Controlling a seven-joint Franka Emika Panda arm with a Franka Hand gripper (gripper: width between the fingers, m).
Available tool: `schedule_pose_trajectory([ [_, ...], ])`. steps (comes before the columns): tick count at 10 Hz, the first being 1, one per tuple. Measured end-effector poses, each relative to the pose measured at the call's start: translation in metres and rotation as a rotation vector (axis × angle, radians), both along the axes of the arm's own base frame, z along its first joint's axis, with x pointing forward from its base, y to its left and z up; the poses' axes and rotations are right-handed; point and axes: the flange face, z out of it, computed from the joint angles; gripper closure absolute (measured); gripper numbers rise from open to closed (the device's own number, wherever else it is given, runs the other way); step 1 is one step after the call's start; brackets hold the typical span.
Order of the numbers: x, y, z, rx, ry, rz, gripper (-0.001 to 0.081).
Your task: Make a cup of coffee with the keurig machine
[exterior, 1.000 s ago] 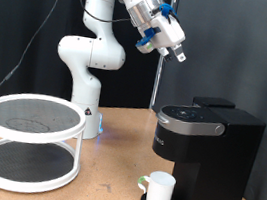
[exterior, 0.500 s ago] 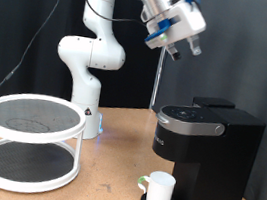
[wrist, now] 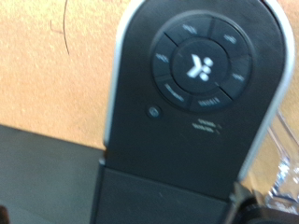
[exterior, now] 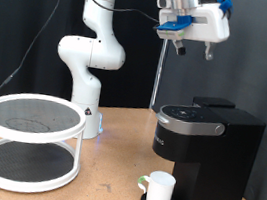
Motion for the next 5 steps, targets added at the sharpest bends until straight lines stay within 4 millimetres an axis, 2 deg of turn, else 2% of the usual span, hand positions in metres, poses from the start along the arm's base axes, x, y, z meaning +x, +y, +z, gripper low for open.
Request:
schedule_pose_trajectory([
  [2,0.011,0.002,-0.013,-0.011,-0.010,0.002,0.0072],
  [5,0.014,0.005,-0.039,-0.026,-0.002,0.009,0.0072],
])
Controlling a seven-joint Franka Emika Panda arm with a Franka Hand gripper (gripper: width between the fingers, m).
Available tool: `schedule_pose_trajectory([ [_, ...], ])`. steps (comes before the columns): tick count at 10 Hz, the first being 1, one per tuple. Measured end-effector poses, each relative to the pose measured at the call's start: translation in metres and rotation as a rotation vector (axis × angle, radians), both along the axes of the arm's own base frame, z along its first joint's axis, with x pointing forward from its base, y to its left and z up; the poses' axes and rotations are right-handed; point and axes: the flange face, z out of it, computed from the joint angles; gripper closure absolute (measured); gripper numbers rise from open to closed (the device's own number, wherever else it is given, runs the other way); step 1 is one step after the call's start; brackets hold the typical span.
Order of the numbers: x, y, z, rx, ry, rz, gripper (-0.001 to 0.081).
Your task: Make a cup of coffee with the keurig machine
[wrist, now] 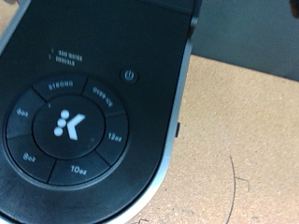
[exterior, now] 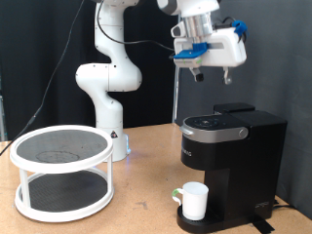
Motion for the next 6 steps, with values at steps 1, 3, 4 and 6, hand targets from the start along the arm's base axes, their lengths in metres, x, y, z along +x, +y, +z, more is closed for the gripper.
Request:
schedule_pose_trajectory([
  [1,-0.001,0.001,-0.012,-0.009,0.005,0.007,0.0072],
  [3,-0.006,0.003,-0.036,-0.019,0.013,0.037,0.0072],
  [4,-0.009,0.005,-0.045,-0.023,0.015,0.049,0.0072],
  [6,-0.013,0.008,-0.060,-0.029,0.007,0.062,0.0336],
])
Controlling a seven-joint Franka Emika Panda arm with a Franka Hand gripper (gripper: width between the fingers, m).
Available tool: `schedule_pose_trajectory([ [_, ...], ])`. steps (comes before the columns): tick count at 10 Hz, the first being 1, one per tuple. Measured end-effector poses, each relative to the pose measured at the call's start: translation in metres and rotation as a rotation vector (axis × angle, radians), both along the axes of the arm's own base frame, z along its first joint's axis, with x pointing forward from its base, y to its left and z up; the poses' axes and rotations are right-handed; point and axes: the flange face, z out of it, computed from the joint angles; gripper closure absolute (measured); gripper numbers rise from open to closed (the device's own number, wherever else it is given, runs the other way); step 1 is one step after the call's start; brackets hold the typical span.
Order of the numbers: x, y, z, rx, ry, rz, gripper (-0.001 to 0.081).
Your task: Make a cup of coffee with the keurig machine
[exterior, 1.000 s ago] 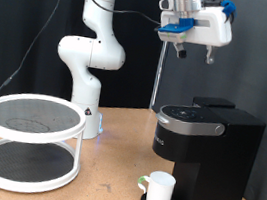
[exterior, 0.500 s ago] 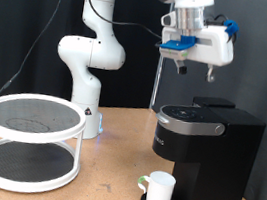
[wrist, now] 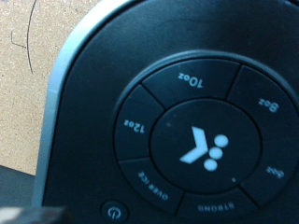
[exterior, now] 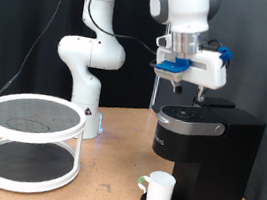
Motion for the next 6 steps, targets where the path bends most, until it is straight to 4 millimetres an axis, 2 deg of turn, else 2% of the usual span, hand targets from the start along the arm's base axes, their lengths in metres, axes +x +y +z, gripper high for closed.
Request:
schedule_pose_trajectory([
  [1,-0.001,0.001,-0.005,-0.002,-0.010,0.002,0.0336],
  [2,-0.002,0.003,-0.009,-0.004,-0.024,0.004,0.0520],
  [3,-0.002,0.004,-0.013,-0.006,-0.041,0.006,0.0655],
  [4,-0.002,0.004,-0.016,-0.008,-0.064,0.007,0.0655],
  [5,-0.002,0.003,-0.019,-0.012,-0.086,0.004,0.0773],
  [6,-0.002,0.003,-0.021,-0.015,-0.105,-0.001,0.0773],
])
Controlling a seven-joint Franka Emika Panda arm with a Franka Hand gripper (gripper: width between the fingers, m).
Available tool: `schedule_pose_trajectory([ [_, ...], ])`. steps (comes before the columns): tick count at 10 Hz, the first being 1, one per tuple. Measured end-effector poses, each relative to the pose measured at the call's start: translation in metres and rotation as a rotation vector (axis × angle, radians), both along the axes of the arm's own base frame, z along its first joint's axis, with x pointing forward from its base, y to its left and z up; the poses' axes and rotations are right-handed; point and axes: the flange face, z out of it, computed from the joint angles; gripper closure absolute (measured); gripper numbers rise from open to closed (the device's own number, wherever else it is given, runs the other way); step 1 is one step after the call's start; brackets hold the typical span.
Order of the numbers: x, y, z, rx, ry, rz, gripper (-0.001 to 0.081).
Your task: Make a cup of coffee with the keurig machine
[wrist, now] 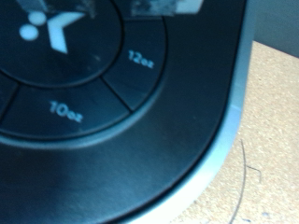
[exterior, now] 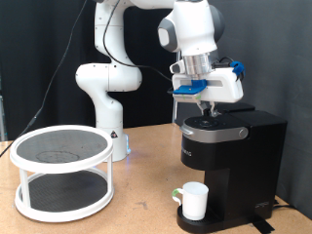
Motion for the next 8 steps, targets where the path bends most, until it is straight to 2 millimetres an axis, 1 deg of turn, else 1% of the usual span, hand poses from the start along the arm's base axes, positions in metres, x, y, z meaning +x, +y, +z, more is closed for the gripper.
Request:
schedule_pose_trajectory([
  [2,-0.001,0.000,-0.004,-0.004,-0.017,-0.005,0.0804],
  [8,-0.006,-0.001,-0.014,-0.009,-0.002,-0.006,0.0806],
])
